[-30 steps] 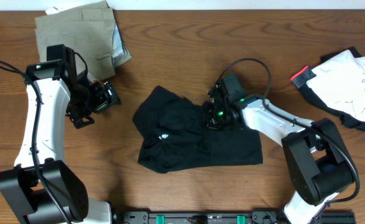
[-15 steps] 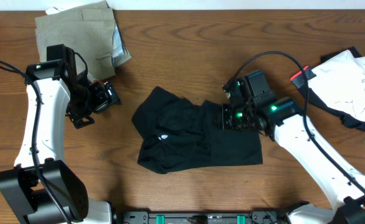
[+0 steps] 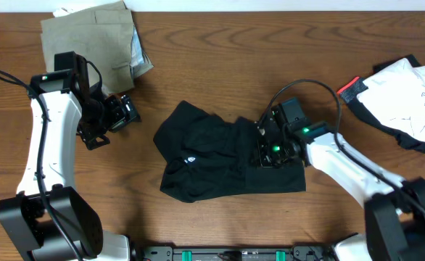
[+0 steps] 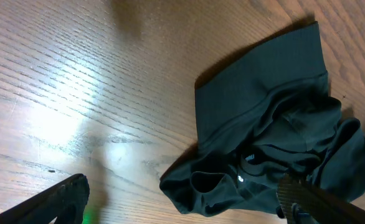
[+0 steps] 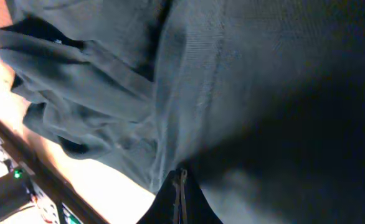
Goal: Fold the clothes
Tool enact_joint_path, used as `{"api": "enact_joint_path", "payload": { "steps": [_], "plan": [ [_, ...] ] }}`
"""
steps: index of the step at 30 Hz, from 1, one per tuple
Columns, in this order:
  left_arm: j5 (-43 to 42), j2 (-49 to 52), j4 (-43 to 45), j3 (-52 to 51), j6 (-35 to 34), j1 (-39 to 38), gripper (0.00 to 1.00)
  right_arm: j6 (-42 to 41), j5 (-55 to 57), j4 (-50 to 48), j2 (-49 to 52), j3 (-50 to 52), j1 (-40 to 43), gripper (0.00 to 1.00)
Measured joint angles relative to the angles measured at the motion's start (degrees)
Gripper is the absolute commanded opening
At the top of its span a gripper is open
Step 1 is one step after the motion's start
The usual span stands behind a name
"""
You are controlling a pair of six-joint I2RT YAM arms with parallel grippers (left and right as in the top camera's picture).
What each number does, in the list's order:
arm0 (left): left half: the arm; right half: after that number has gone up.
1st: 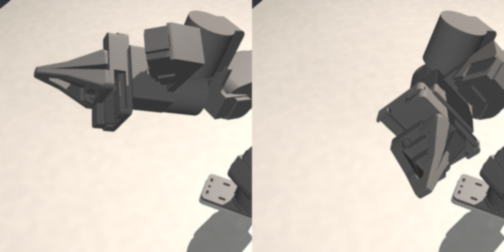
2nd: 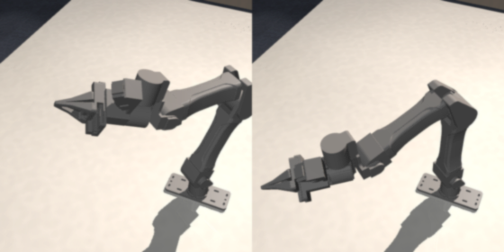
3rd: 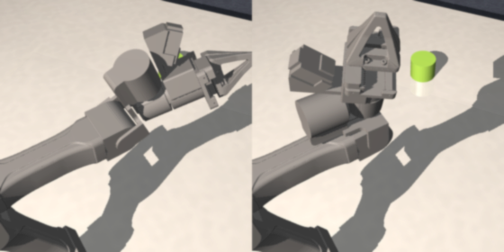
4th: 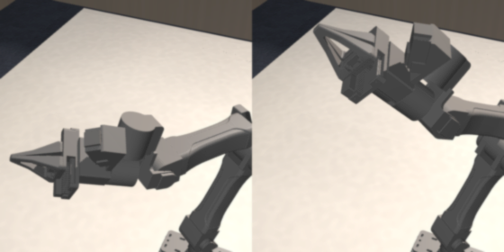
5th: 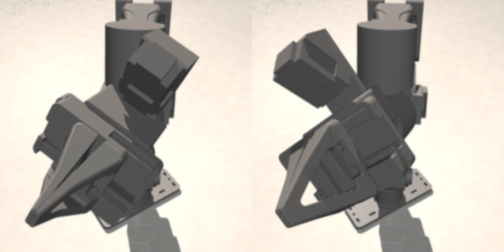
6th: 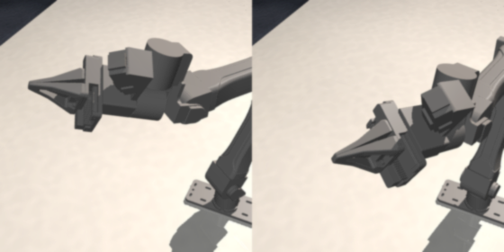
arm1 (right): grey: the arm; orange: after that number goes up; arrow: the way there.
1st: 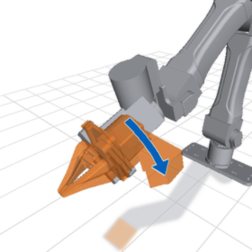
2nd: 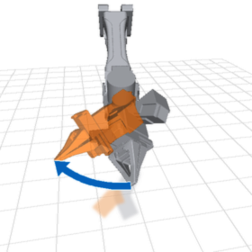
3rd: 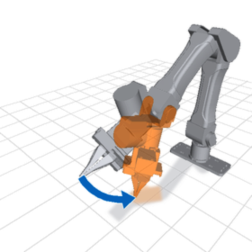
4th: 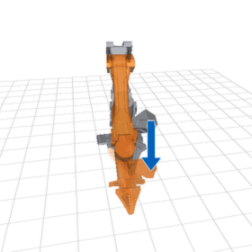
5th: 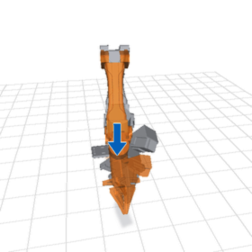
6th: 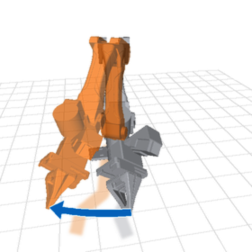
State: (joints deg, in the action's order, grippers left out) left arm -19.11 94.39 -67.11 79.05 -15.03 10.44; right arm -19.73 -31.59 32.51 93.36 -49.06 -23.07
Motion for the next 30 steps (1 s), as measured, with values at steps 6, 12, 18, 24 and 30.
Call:
{"api": "enact_joint_path", "payload": {
  "steps": [6,12,18,24,30],
  "plan": [
    [0.0,0.0,0.0,0.0,0.0,0.0,0.98,5.2,-7.9,-3.5,7.5,0.5,3.4,0.01],
    [0.0,0.0,0.0,0.0,0.0,0.0,0.98,9.8,-17.6,-5.8,13.1,0.5,5.8,0.01],
    [0.0,0.0,0.0,0.0,0.0,0.0,0.98,11.7,-20.7,-5.3,13.5,0.5,7.1,0.01],
    [0.0,0.0,0.0,0.0,0.0,0.0,0.98,12.4,-22.9,-1.5,9.1,0.8,10.4,0.01],
    [0.0,0.0,0.0,0.0,0.0,0.0,0.98,14.5,-24.0,2.8,-2.8,0.8,14.3,0.02]
  ]
}}
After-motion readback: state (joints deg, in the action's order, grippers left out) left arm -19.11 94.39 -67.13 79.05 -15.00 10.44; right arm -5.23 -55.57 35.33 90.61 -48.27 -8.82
